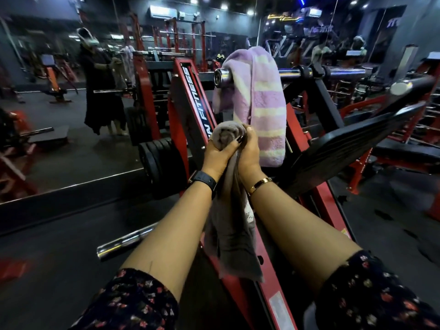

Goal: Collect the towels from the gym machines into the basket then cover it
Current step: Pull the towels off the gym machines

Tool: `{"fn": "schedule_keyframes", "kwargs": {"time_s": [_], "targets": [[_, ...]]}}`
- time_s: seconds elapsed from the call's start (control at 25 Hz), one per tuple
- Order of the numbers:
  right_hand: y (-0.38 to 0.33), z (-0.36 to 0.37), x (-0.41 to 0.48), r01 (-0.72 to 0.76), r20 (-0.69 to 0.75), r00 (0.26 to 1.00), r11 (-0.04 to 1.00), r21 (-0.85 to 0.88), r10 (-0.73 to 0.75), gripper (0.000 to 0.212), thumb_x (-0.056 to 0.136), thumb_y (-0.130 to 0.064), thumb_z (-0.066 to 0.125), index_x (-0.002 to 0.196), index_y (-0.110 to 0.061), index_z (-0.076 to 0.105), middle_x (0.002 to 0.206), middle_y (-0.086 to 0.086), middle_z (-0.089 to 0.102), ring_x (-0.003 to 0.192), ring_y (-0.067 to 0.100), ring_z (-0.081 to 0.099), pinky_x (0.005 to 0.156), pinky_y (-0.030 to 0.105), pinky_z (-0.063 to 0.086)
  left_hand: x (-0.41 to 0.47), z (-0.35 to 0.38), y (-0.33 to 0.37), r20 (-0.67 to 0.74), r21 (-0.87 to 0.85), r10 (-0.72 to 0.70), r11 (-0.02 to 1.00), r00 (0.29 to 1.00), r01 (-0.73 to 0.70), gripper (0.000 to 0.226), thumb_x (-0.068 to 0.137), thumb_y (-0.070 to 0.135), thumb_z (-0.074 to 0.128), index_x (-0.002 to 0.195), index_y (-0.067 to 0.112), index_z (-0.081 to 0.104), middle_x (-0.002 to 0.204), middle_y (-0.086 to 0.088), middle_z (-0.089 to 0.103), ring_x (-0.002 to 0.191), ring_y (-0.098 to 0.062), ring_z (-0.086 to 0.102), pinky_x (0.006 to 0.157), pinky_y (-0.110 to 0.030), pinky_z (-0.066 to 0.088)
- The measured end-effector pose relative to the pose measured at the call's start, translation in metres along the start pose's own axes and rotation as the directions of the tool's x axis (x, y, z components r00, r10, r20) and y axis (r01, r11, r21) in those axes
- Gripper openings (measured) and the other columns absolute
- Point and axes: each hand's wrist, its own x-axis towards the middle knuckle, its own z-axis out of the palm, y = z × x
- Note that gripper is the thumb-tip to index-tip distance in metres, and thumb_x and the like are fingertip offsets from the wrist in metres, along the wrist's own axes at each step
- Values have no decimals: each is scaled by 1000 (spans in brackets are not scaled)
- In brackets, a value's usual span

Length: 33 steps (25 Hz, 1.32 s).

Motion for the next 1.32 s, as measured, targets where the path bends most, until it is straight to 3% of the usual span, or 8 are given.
{"fn": "schedule_keyframes", "kwargs": {"time_s": [0.12, 0.28, 0.44, 0.68, 0.76, 0.96, 1.2, 1.32], "targets": [[21, 3, 33, -35, 47, 998, 991, -127, 42, 33, 76, -58, 39, 90, -36, 60, 115, 4, 56, 116, 23, 50, 109, 49, 37, 27, 6, -10, -112, -5, -24, 1000, 993, 23, 18, 74, 5, 67, 85, 19, 63, 84, 4, 66, 75, -1, 64, 76, -19, 52], [13, 4, 58, 19, -151, 987, 974, -226, -54, 19, 78, -36, 46, 90, -28, 57, 113, 9, 54, 113, 25, 47, 105, 48, 36, 59, 9, -16, -248, -2, -47, 999, 968, 48, 21, 79, 3, 68, 98, 9, 60, 83, 6, 62, 74, -6, 59, 69, -8, 46], [15, 3, 88, 126, -195, 943, 830, -543, -270, 38, 79, -29, 61, 113, -12, 57, 127, 13, 46, 117, 29, 44, 109, 48, 28, 103, 9, -23, -250, 2, -70, 997, 966, 73, 27, 76, 16, 73, 100, 11, 62, 92, 2, 63, 84, -13, 60, 75, -17, 46], [16, 27, 143, 47, -286, 877, 662, -748, -386, 94, 72, -46, 72, 149, -29, 22, 160, 7, 7, 145, 32, 10, 115, 50, 12, 167, -2, -34, -188, -3, -14, 1000, 982, 13, 31, 78, 3, 68, 108, -2, 61, 95, -3, 62, 86, -12, 57, 62, 3, 38], [11, 35, 159, 37, -299, 860, 635, -772, -414, 98, 74, -46, 71, 151, -30, 13, 161, 9, 1, 144, 35, 13, 115, 49, 15, 183, -7, -40, -158, 27, 7, 1000, 987, -2, 35, 79, 3, 67, 113, -3, 60, 101, -8, 64, 88, -13, 57, 63, 4, 38], [18, 37, 170, 125, -253, 843, 631, -766, -474, 83, 80, -9, 59, 151, -31, 21, 159, 11, 14, 132, 39, 35, 105, 35, 29, 199, -12, -46, -82, -3, -24, 1000, 996, 24, 45, 68, 24, 69, 109, 8, 62, 98, -2, 66, 87, -12, 60, 65, 1, 43], [47, 13, 144, 89, -190, 899, 587, -805, -396, 77, 76, -8, 57, 146, -31, 34, 152, 10, 31, 125, 39, 42, 105, 40, 35, 179, -4, -47, -117, -2, -47, 999, 992, 47, 47, 63, 29, 67, 102, 4, 63, 93, -5, 66, 85, -16, 62, 69, -12, 48], [62, -10, 121, 38, -125, 953, 520, -853, -274, 68, 73, -11, 56, 137, -30, 45, 141, 10, 43, 116, 40, 47, 98, 43, 41, 153, -2, -44, -246, 40, -19, 999, 969, 30, 43, 72, 19, 74, 109, 1, 61, 103, -12, 67, 91, -15, 59, 75, -15, 46]]}}
